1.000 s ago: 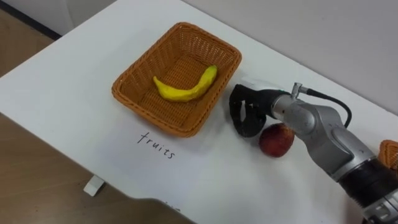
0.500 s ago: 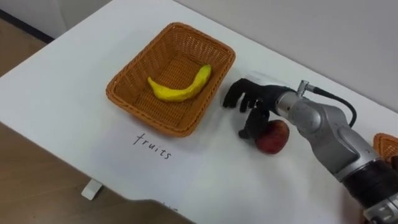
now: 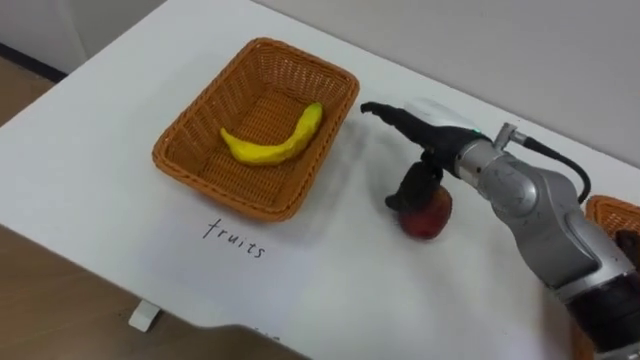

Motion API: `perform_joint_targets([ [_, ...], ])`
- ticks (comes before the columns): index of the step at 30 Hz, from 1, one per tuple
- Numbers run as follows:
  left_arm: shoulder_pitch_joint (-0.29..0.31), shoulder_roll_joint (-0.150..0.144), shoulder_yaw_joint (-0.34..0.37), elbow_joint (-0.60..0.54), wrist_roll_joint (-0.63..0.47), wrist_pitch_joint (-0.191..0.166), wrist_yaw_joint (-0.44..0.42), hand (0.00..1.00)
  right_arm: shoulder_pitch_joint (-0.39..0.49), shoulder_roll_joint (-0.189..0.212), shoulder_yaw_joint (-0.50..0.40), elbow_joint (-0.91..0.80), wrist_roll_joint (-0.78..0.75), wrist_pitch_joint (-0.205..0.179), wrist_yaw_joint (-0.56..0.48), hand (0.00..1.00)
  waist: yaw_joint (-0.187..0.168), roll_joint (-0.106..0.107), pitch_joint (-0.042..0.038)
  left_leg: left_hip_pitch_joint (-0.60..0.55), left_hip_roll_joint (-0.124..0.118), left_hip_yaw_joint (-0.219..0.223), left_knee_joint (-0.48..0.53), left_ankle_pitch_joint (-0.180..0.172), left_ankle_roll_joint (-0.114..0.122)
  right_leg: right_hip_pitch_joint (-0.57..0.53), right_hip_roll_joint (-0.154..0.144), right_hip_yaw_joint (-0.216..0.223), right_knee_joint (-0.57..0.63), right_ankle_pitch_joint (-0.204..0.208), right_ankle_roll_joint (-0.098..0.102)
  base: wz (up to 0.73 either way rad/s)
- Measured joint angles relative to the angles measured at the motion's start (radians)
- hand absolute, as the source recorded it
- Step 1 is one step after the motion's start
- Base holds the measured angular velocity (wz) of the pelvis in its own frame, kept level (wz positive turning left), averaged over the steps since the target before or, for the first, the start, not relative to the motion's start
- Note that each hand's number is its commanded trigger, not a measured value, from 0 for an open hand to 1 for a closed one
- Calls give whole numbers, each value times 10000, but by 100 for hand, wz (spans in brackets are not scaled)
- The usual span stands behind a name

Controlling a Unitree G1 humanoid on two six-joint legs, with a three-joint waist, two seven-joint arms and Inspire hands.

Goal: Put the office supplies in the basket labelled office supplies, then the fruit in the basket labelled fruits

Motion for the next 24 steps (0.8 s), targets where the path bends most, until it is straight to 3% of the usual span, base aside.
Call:
perform_joint_targets([
  [13,24,-15,4,123,1,7,-25,0,2,1,-50,-71,-37,79,553,0,-254,-77,-56,34,9,77,-8,0,0,-2,1,131,1,0,0,-1],
  [24,-33,-18,5,514,-6,-1,-112,0,196,2,-51,-71,-36,78,774,0,-269,-134,-20,77,16,170,-19,-3,4,1,1,242,2,0,0,-2],
])
